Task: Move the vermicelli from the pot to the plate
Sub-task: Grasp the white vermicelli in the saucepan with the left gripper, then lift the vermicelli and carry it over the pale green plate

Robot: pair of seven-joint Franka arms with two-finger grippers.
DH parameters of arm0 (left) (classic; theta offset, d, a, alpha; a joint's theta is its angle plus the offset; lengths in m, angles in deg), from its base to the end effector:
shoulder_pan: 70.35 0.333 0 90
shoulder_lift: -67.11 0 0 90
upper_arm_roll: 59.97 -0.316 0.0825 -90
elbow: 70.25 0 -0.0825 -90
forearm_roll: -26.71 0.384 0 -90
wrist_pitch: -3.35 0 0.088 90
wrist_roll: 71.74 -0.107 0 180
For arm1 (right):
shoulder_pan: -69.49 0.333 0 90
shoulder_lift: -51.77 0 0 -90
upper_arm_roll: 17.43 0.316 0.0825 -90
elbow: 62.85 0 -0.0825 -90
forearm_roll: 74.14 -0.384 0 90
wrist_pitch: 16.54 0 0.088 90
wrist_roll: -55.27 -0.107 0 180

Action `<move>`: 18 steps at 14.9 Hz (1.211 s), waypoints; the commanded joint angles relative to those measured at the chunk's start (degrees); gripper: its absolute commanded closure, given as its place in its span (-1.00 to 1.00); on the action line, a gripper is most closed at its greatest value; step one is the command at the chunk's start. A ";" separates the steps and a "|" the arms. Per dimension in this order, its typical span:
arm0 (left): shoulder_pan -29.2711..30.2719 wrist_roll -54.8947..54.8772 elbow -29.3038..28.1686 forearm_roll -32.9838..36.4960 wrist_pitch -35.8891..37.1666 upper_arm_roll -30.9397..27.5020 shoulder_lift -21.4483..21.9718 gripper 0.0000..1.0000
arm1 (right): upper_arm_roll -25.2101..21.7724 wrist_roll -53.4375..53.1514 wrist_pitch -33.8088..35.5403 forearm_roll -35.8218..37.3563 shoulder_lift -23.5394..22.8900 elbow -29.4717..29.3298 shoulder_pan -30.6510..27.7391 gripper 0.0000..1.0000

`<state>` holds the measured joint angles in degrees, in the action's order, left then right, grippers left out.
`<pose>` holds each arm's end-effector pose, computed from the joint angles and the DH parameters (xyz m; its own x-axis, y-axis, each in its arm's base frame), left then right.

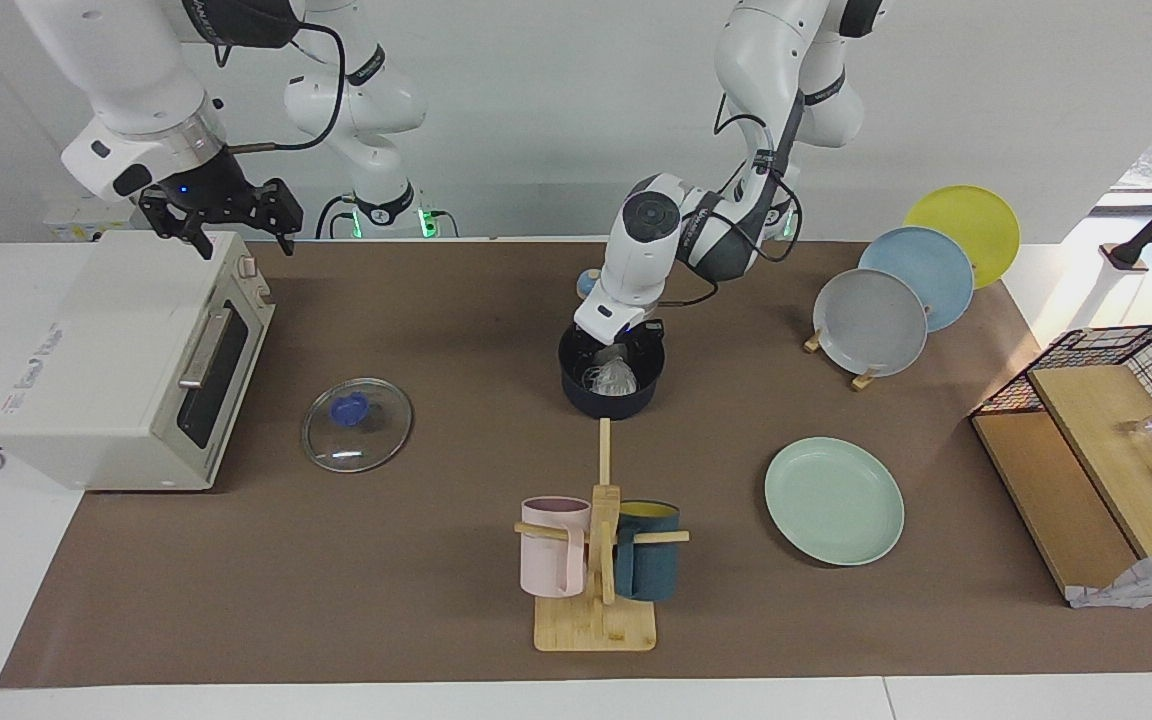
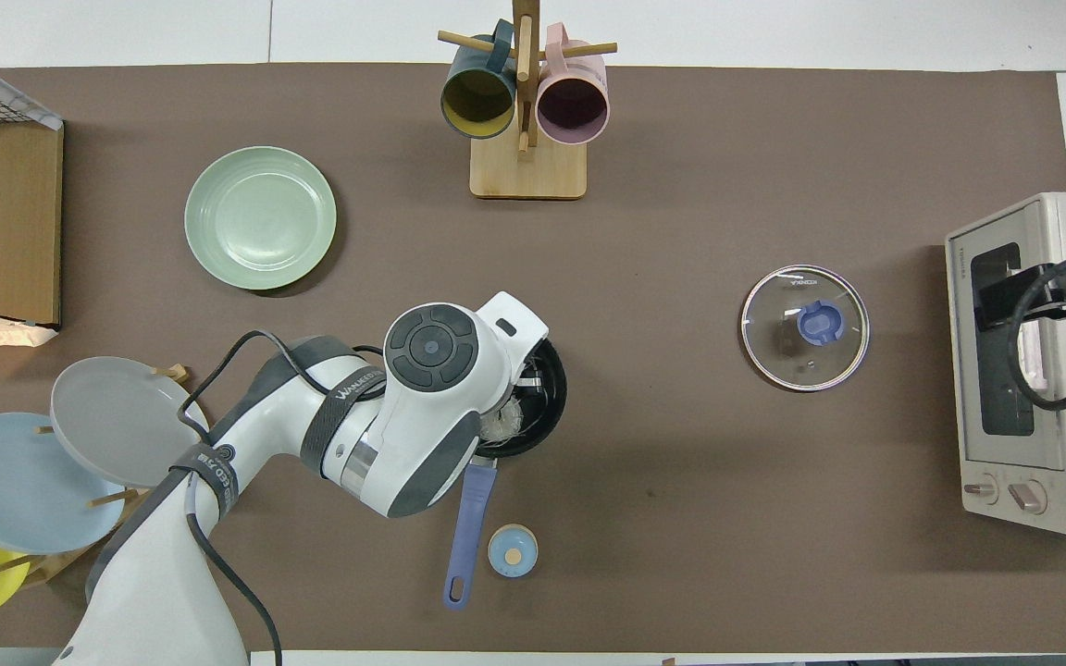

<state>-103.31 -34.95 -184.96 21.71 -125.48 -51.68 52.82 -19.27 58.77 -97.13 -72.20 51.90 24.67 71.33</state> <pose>0.4483 -0.3928 0.3357 0.9976 -0.0212 -0.0653 -0.0160 -0.9967 0.0802 0.5363 -0.0041 0.6325 0.9912 0.0555 -0.1202 0.0591 -0.9979 0.0265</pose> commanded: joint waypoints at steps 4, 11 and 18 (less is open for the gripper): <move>2.28 0.66 6.93 1.22 8.21 -0.73 2.07 1.00 | 1.31 0.10 -0.88 -0.62 1.18 1.61 -3.60 -1.00; 6.66 0.31 22.13 -1.41 27.11 -0.82 3.83 1.00 | 0.52 -0.25 -0.18 -0.53 1.35 1.52 -2.98 -1.00; 21.41 -9.51 26.20 -2.20 29.43 -0.99 4.44 1.00 | 0.96 -0.07 0.61 -0.53 1.53 1.78 -3.33 -1.00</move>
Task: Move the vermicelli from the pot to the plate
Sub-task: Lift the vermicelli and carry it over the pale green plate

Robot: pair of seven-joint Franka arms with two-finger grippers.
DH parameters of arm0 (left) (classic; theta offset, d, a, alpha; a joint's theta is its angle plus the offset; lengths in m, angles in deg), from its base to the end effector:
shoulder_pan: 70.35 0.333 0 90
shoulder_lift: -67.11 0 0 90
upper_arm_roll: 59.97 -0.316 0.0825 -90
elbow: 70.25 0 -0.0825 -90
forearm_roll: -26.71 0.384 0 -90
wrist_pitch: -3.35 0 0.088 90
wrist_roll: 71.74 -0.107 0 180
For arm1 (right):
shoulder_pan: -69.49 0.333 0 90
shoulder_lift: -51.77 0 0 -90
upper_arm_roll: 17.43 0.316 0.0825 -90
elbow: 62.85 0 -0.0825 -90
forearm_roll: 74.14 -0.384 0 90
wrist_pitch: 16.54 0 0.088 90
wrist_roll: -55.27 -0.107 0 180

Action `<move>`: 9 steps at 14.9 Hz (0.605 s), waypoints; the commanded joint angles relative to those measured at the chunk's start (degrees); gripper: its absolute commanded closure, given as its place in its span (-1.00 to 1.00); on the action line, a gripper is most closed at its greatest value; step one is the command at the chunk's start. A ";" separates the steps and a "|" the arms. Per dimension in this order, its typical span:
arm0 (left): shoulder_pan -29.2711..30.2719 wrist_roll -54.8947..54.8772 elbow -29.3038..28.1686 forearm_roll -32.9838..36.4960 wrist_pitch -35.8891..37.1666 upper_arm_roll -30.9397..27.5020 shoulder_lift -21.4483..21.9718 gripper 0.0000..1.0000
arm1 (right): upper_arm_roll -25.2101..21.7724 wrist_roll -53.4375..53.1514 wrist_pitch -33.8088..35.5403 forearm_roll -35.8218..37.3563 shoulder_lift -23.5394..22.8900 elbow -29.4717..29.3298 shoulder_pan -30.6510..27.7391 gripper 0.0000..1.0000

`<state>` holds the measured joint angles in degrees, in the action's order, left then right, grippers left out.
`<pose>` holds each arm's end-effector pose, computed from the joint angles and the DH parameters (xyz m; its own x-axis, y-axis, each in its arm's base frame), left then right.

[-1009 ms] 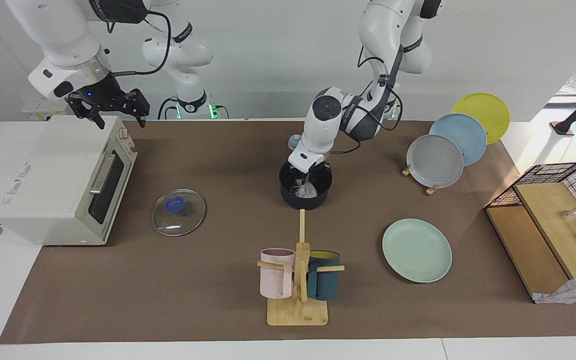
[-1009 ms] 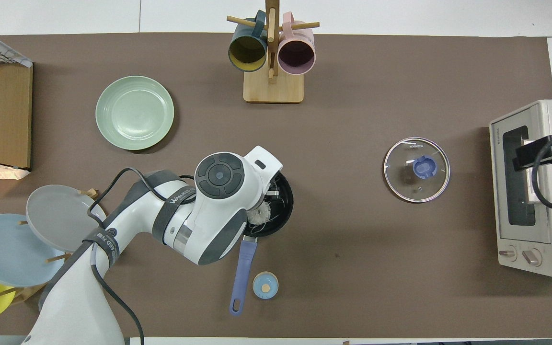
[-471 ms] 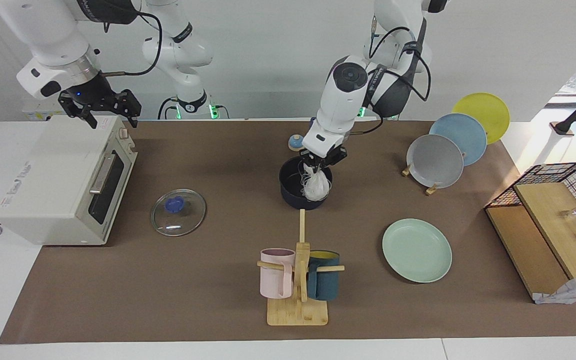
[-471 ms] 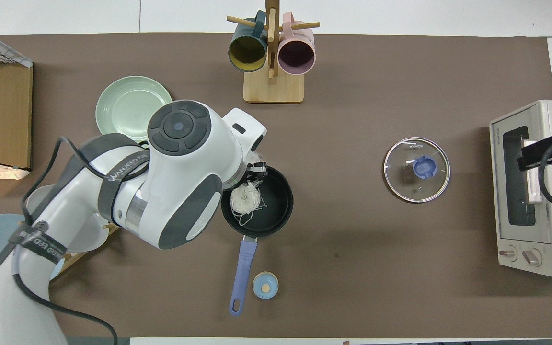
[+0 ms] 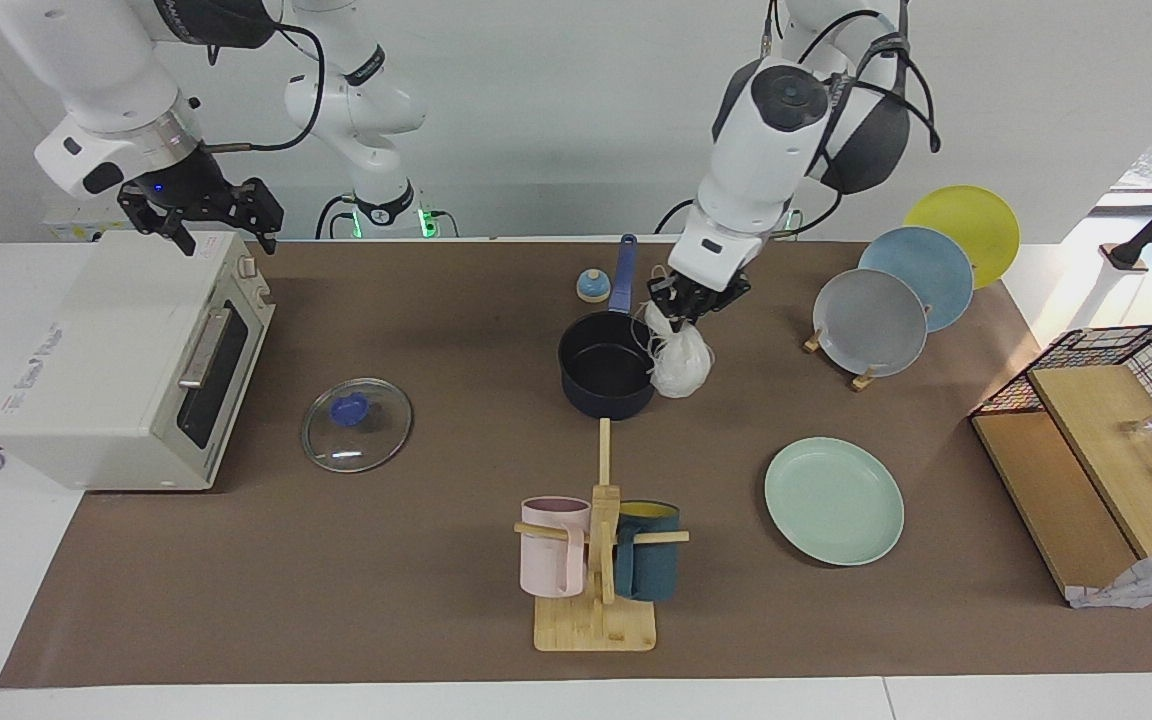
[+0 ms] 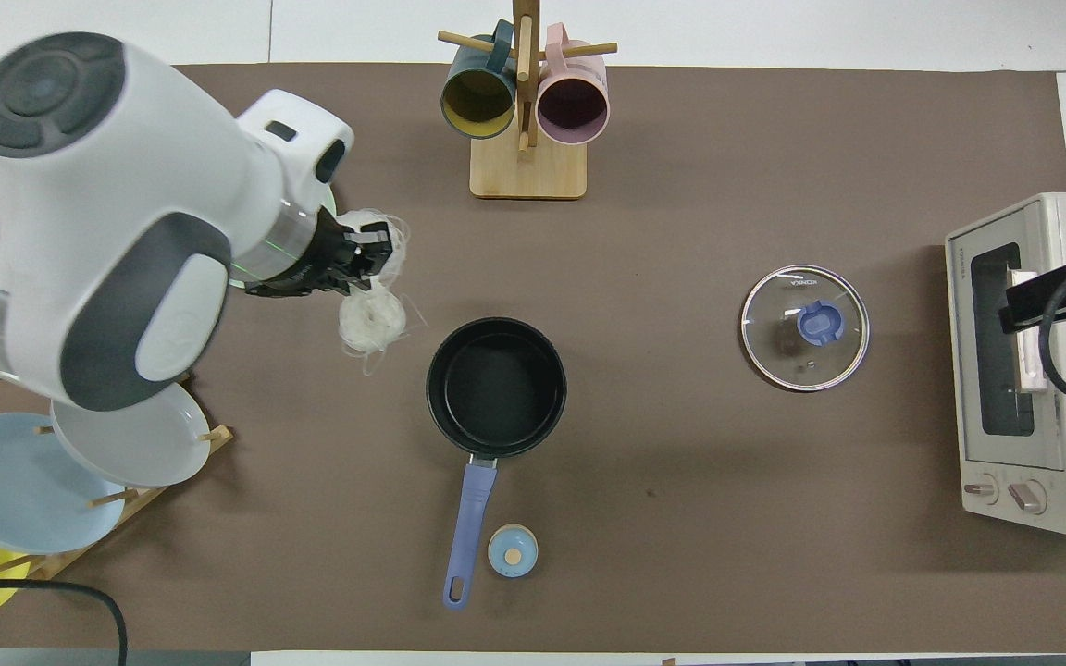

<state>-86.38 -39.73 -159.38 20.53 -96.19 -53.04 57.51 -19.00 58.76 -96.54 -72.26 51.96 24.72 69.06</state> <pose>0.5650 -0.2441 0.5497 0.9835 0.1726 -0.0551 0.1779 -0.9773 0.1146 0.5343 -0.0226 0.6319 0.9913 0.0206 -0.1301 0.0240 -0.9994 0.0248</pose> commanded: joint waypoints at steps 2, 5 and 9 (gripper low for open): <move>8.89 -10.71 0.54 -0.94 -1.87 0.45 -0.86 1.00 | 0.70 -0.06 0.02 -0.47 1.48 1.74 -0.98 -1.00; 12.67 -16.87 0.36 -0.33 -6.61 0.45 -4.27 1.00 | 0.78 -0.06 0.02 -0.47 1.48 1.74 -0.98 -1.00; 15.05 -25.23 -1.57 0.99 -15.04 0.19 -8.94 1.00 | 0.70 -0.06 0.02 -0.47 1.48 1.74 -0.98 -1.00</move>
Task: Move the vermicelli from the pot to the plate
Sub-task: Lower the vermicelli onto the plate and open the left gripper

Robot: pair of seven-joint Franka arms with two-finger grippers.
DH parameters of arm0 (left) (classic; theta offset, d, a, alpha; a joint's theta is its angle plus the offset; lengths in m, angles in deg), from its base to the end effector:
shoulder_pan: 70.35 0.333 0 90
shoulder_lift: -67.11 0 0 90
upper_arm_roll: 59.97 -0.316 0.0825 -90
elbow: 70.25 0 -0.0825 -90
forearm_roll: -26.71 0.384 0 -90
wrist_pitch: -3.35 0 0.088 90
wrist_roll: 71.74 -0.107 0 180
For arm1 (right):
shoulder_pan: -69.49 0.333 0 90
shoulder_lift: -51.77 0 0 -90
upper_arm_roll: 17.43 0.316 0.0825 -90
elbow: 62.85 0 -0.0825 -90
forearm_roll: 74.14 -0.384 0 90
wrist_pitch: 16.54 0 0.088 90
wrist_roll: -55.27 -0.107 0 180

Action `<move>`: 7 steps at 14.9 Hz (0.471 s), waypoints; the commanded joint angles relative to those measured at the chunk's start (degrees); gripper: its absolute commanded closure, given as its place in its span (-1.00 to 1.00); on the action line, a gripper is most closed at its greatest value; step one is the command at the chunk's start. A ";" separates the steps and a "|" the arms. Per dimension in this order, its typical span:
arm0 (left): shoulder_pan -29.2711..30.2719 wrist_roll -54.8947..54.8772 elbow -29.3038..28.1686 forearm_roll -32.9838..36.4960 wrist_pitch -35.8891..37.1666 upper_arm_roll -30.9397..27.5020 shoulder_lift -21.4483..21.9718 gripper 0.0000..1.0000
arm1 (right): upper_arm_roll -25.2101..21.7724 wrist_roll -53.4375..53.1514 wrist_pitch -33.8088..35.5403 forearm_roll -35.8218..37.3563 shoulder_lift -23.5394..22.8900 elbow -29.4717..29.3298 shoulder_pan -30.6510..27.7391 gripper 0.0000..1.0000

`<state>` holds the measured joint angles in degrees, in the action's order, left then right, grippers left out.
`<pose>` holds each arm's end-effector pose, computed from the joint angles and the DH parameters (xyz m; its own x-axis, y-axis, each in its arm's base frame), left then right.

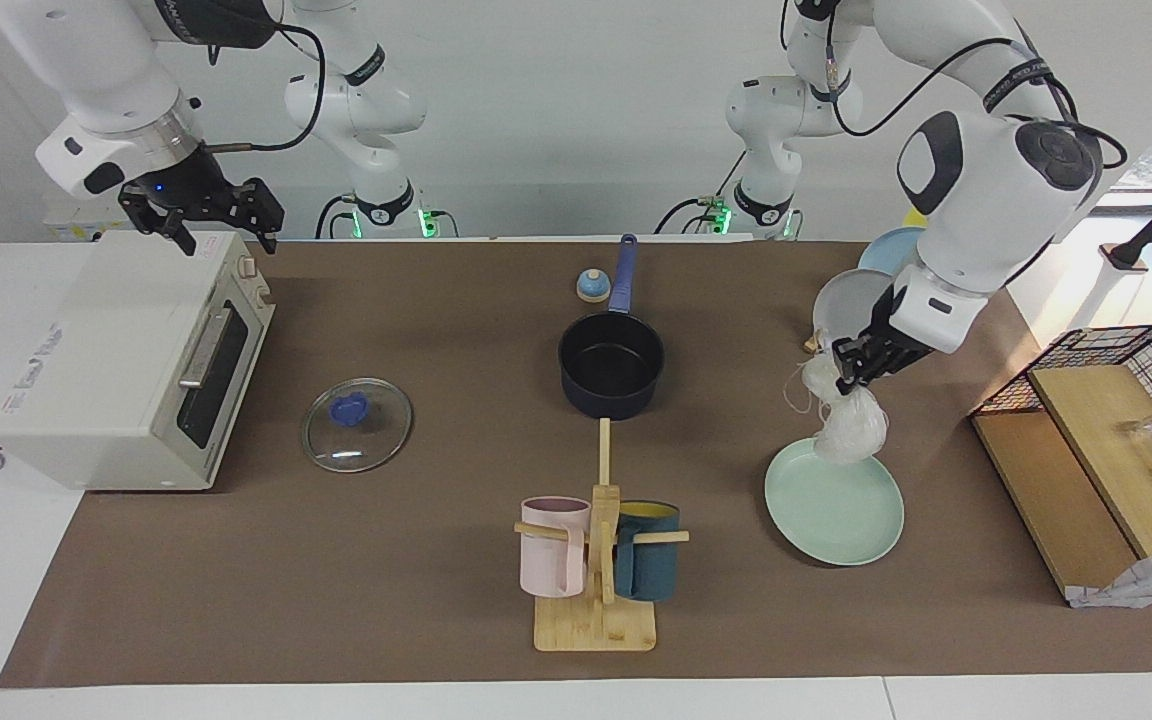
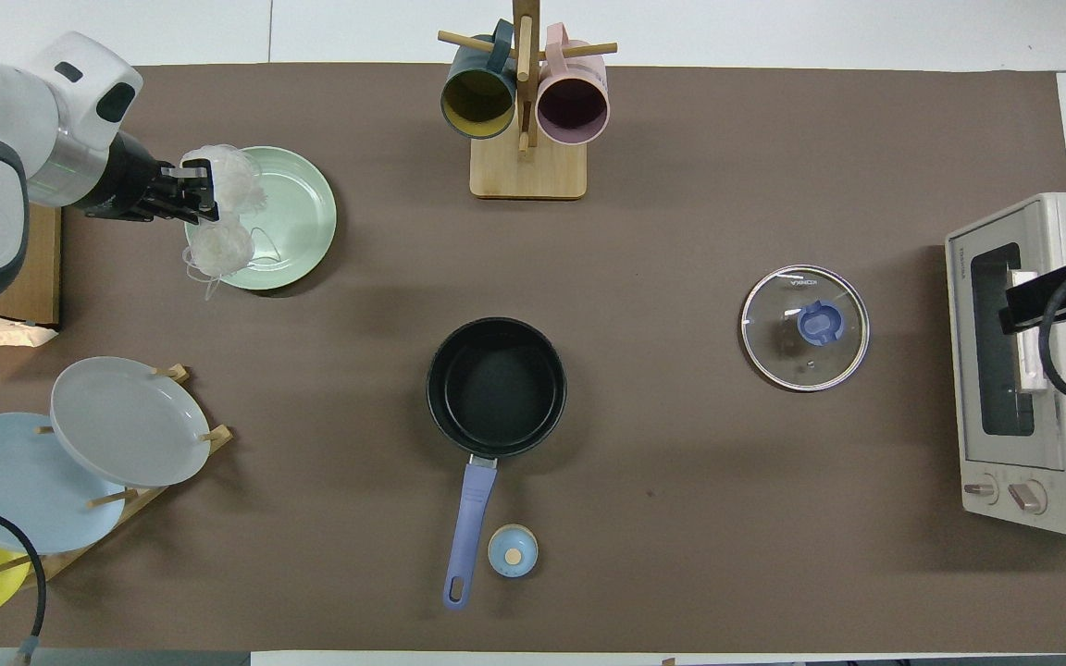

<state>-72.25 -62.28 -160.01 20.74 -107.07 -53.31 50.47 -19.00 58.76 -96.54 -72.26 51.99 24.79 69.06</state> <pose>0.6491 -0.0968 0.4840 0.9973 0.0578 0.0461 0.0507 -0.9885 0.1423 0.5342 -0.0226 0.6316 0.9912 0.0206 -0.1308 0.0240 -0.9994 0.0248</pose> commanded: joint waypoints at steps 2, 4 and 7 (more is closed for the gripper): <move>0.85 -3.30 -1.56 2.71 -7.77 0.46 -4.88 1.00 | 0.69 0.03 0.02 -0.47 1.44 1.66 -0.97 -1.00; 0.76 -5.13 -4.35 3.24 -11.64 0.46 -5.77 1.00 | 0.69 -0.06 0.02 -0.47 1.44 1.66 -0.97 -1.00; 1.20 -8.04 -5.95 3.33 -13.15 0.46 -5.94 1.00 | 0.69 -0.06 0.02 -0.47 1.44 1.75 -0.97 -1.00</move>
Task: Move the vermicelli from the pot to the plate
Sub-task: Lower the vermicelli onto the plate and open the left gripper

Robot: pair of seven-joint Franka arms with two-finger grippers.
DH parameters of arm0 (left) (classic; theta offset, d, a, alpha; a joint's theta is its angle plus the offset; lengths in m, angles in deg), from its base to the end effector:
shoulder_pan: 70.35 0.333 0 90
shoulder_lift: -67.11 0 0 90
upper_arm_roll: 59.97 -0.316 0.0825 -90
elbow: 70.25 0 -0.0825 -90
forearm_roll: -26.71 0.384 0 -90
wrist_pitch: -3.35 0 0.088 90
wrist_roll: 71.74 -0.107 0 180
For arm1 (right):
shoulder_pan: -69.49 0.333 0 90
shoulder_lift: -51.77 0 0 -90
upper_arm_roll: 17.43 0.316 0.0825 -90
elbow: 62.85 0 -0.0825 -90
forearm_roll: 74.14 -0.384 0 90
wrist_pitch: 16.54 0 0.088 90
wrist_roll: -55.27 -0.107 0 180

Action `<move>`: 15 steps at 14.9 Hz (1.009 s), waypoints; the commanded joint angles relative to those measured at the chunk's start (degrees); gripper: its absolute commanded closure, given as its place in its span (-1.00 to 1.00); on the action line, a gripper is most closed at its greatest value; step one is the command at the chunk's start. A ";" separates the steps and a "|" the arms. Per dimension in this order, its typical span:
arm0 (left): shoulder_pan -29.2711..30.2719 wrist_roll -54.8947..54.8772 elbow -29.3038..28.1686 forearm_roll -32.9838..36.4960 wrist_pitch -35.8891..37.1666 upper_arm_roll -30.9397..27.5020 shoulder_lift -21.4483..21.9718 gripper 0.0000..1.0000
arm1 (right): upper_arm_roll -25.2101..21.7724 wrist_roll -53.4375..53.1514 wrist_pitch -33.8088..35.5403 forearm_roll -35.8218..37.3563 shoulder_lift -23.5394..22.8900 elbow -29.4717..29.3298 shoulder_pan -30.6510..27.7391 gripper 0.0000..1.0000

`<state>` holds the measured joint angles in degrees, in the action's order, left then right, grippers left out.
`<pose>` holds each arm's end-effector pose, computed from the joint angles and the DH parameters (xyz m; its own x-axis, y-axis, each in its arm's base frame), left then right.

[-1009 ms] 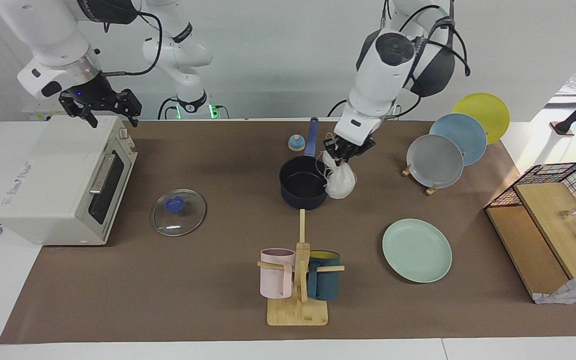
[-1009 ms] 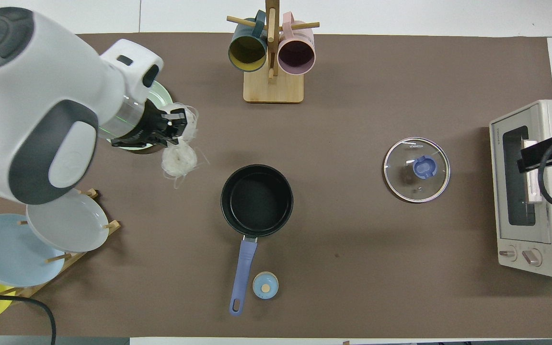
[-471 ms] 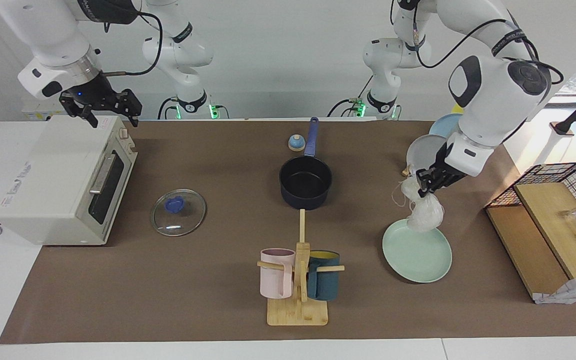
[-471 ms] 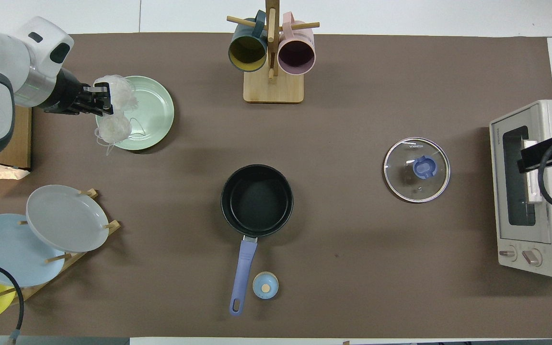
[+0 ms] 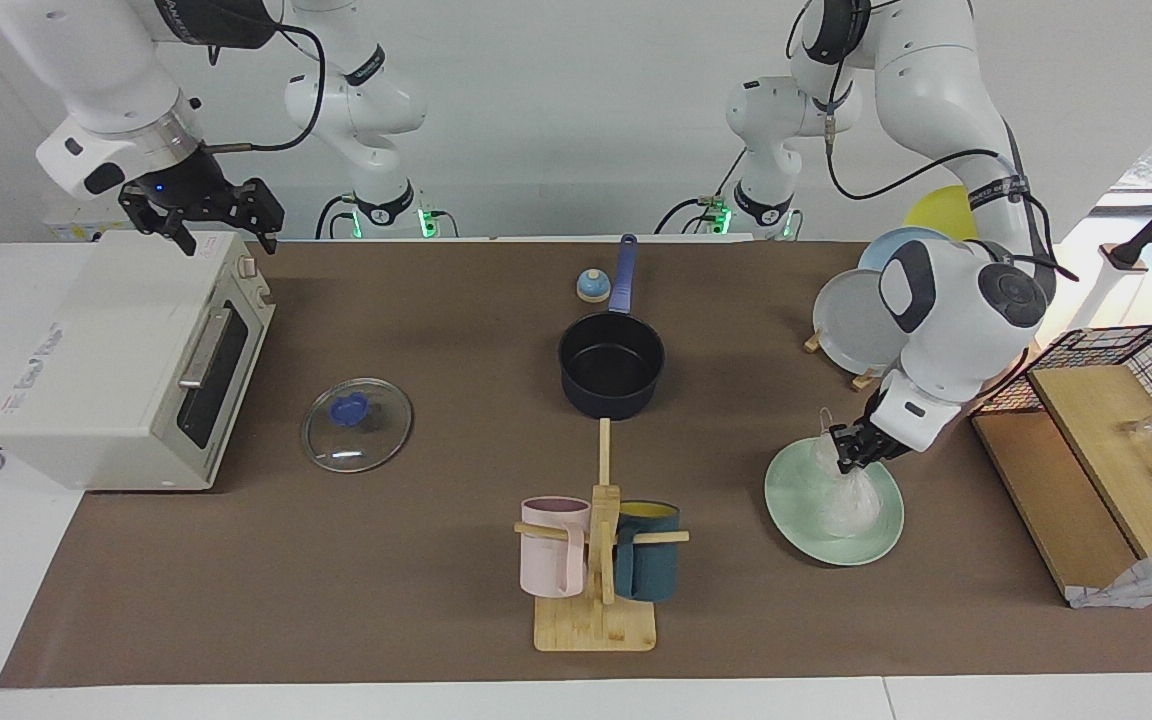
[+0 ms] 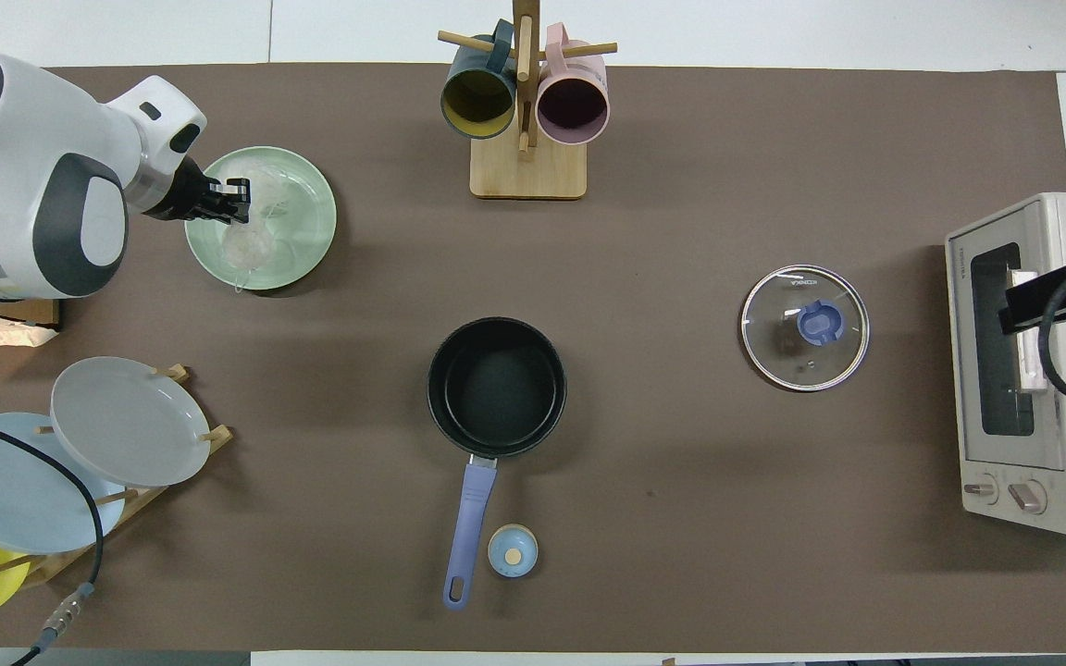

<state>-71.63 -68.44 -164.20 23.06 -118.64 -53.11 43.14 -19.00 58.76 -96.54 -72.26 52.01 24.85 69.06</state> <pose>0.6711 -0.0894 0.3828 0.9972 -0.0370 0.0648 -0.0439 -0.9931 0.1086 0.5340 -0.0226 0.6313 0.9911 0.0206 -0.1315 0.0240 -0.9994 0.0247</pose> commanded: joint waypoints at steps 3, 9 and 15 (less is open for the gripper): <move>0.40 -2.85 -1.68 1.11 -1.85 0.26 0.85 0.75 | 0.69 -0.06 0.02 -0.47 1.42 1.60 -0.97 -1.00; 0.05 -2.42 2.36 3.11 6.73 0.00 2.87 -1.00 | 0.69 -0.06 0.02 -0.47 1.42 1.69 -0.97 -1.00; 0.05 -0.40 2.54 4.89 20.19 0.09 15.95 -1.00 | 0.69 -0.06 0.02 -0.47 1.42 1.69 -0.97 -1.00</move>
<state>-71.54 -70.11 -159.90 26.56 -101.94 -52.95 53.74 -19.00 58.76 -96.54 -72.26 52.09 25.00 69.06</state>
